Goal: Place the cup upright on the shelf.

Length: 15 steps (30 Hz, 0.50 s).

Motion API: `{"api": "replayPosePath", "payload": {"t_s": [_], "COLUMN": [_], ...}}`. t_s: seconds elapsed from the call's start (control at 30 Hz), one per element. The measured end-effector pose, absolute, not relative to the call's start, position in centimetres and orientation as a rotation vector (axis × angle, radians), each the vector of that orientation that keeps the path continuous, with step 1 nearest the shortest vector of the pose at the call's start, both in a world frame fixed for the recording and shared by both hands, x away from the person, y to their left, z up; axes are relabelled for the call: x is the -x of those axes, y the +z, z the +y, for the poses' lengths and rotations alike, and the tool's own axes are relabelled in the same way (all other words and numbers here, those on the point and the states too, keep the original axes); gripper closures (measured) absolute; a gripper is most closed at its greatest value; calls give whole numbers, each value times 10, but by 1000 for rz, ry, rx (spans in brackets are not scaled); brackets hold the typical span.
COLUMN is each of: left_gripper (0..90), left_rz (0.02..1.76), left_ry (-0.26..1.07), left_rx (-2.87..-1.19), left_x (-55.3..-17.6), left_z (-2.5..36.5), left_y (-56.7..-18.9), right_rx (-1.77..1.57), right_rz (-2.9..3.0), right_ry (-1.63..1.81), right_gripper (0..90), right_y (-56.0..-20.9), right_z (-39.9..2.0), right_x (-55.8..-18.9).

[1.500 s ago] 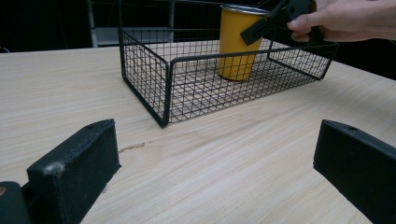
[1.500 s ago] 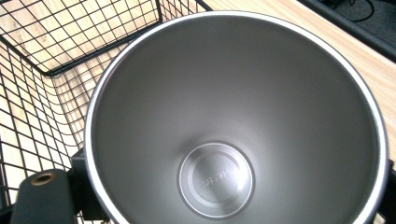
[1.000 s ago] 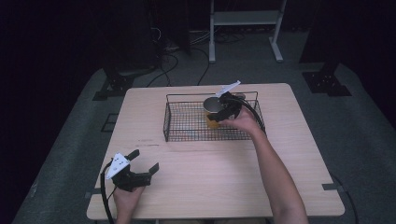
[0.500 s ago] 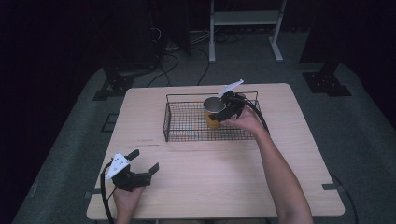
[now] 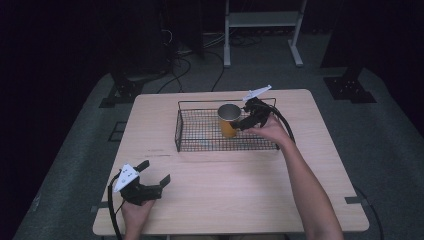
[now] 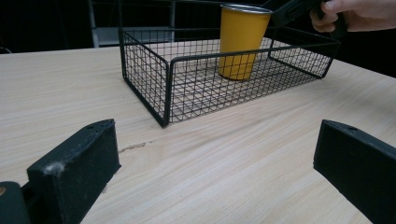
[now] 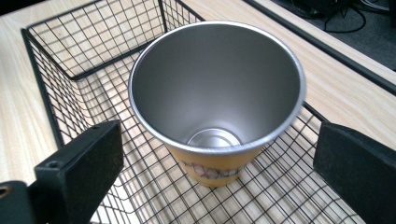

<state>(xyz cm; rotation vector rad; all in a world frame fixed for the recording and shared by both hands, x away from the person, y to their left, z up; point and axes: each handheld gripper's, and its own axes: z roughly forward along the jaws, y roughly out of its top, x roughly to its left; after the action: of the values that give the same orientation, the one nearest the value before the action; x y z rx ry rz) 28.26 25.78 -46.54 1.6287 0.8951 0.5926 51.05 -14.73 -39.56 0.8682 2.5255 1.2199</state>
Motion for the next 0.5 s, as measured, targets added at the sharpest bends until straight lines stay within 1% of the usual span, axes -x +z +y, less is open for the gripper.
{"api": "replayPosePath", "payload": {"t_s": [0.5], "left_gripper": [0], "left_rz": [897], "left_ry": [593], "left_rx": [-1630], "left_x": [-283], "left_z": [258], "left_y": [-465], "right_rx": [-874], "right_rz": [2497], "right_ry": [1300], "right_gripper": [11], "right_y": [-385], "right_z": [-169], "right_x": [-500]}}
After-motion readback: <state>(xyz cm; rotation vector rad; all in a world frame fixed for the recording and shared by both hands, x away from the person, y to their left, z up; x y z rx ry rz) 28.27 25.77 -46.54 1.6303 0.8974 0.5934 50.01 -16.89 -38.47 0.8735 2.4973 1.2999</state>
